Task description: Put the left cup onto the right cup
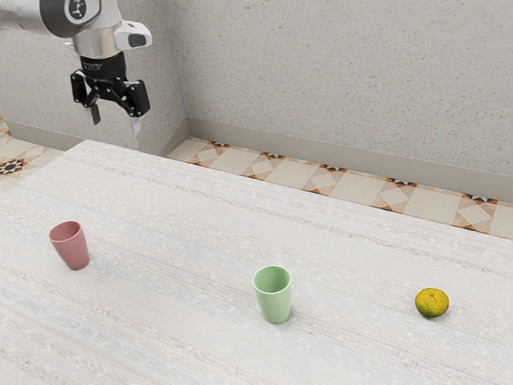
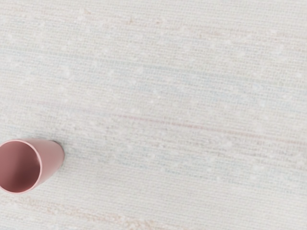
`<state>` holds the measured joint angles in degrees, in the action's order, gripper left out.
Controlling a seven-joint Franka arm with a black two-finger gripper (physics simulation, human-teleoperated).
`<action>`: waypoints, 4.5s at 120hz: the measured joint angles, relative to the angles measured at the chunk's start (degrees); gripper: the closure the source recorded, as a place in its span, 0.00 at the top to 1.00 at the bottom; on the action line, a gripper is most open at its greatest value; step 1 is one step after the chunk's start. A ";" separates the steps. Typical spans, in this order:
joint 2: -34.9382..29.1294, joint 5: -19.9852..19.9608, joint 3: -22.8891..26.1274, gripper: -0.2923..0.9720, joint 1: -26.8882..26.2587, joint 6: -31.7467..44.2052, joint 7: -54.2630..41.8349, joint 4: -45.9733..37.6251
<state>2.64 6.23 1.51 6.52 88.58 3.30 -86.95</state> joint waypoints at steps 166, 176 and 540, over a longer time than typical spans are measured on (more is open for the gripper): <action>-1.19 3.61 -18.21 0.77 2.85 39.13 -12.43 -37.71; -0.06 3.61 -18.15 0.77 3.37 40.78 -13.06 -37.72; 2.75 2.78 16.37 0.15 2.42 35.39 -3.48 -25.99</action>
<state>5.39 9.00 17.89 8.94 123.97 -0.17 -112.94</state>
